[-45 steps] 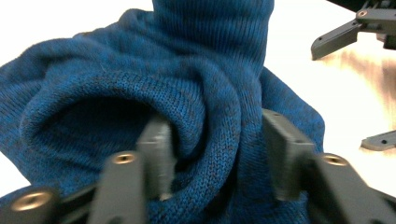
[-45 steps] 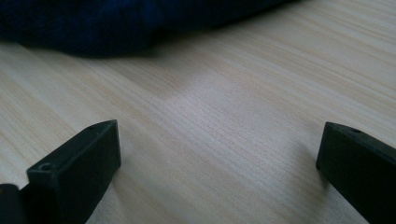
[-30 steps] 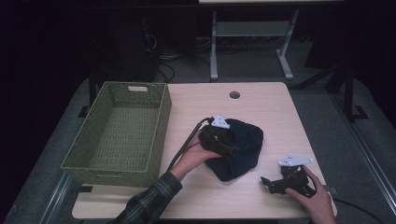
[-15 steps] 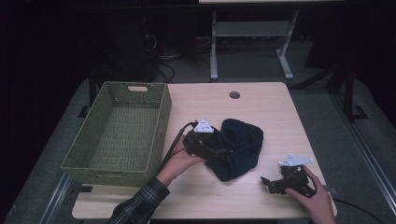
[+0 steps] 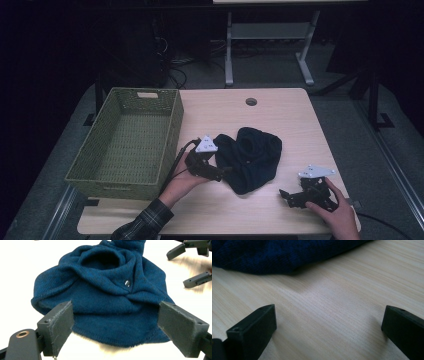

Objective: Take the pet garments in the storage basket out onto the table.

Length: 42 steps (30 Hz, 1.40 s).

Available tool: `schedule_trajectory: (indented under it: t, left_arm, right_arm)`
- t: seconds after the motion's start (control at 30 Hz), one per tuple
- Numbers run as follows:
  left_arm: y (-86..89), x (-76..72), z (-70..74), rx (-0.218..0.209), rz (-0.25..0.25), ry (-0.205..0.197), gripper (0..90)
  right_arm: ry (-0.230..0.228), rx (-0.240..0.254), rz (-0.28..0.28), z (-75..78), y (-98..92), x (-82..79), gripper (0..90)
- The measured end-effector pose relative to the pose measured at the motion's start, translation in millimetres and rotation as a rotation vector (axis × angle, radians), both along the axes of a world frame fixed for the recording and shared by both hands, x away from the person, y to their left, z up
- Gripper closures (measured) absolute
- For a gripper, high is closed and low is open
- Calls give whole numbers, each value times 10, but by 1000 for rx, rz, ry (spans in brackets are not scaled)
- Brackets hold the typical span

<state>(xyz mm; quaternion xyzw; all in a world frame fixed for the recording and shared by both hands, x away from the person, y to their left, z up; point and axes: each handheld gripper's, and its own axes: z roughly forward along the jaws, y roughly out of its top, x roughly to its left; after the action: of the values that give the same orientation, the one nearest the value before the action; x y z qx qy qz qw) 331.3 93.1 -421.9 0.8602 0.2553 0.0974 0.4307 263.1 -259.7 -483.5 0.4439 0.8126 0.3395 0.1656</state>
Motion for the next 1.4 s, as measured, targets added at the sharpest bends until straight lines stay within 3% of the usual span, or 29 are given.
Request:
schedule_trajectory:
  t: [0.53,0.87,1.17,1.27,1.4]
  left_arm:
    - [152,-174,-190,43,26,28,129]
    - [237,-277,-364,113,43,43,129]
    - [213,-284,-490,149,68,42,127]
    - [206,-287,-525,157,67,39,127]
    - [222,-295,-553,129,71,23,126]
  right_arm:
    - [0,0,-1,0,1,0,0]
    - [0,0,0,0,0,0,0]
    - [0,0,-1,0,0,0,0]
    - [0,-1,0,0,0,0,0]
    - [0,-1,1,0,-1,0,0]
